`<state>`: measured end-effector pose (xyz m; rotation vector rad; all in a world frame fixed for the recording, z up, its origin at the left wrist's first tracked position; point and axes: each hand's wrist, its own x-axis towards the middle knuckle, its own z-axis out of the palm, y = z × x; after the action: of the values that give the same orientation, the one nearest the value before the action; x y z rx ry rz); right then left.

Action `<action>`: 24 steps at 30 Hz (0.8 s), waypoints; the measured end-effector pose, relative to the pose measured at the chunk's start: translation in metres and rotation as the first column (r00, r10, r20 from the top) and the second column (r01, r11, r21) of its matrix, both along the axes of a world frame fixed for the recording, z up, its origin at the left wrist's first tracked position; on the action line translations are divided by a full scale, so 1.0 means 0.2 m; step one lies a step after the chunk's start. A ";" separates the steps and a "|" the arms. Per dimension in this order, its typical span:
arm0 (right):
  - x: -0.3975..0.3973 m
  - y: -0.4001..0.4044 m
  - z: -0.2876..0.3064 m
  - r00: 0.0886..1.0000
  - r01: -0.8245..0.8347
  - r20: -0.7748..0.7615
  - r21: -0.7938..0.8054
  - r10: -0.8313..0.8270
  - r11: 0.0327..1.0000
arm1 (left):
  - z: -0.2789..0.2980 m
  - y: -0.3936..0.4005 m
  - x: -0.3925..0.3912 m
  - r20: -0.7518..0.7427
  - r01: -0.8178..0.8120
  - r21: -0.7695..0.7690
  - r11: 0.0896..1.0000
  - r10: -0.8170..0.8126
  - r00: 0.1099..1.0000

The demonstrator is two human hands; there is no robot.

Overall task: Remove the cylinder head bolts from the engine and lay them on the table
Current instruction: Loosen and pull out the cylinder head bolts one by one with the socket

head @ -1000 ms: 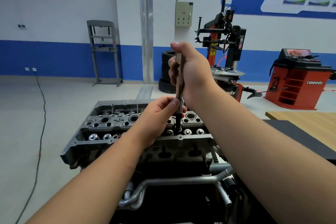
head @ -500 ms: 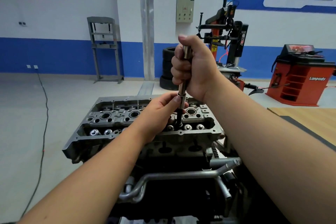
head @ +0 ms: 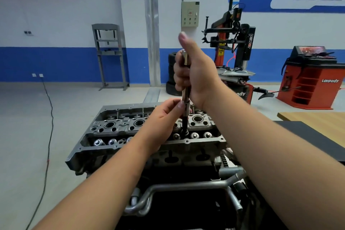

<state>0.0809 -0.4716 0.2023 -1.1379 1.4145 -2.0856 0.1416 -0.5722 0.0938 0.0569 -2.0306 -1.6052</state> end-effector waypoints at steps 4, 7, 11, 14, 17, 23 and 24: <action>-0.06 0.04 0.03 0.986 -0.165 0.024 0.066 0.164 0.984 | -0.01 0.00 0.00 0.029 0.026 -0.044 0.999 -0.025 0.999; -0.03 0.03 0.02 0.990 -0.117 0.083 0.029 0.114 0.993 | -0.02 -0.01 -0.01 -0.009 -0.007 -0.011 1.000 0.007 1.000; 0.06 -0.03 -0.01 0.943 0.330 -0.023 -0.035 -0.331 0.943 | -0.02 -0.01 -0.04 -0.025 -0.057 -0.004 0.998 0.057 0.998; 0.09 -0.06 -0.03 0.934 0.352 -0.033 -0.077 -0.355 0.933 | -0.02 -0.01 -0.02 -0.039 -0.053 0.007 0.999 0.053 0.998; 0.05 -0.04 0.00 0.991 0.130 -0.003 -0.044 -0.130 0.991 | -0.01 -0.01 0.00 -0.009 -0.018 -0.002 1.000 0.018 1.000; 0.03 -0.01 0.02 1.000 0.022 -0.021 0.054 -0.021 0.998 | 0.01 0.00 0.00 0.047 -0.003 -0.036 0.999 0.005 0.999; 0.05 -0.02 0.01 0.991 0.128 -0.040 0.042 -0.126 0.991 | 0.01 0.00 0.00 0.036 -0.010 -0.019 1.000 0.011 0.999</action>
<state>0.0917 -0.4757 0.2049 -1.1014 1.5814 -2.1166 0.1421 -0.5716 0.0955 0.0896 -2.0691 -1.5888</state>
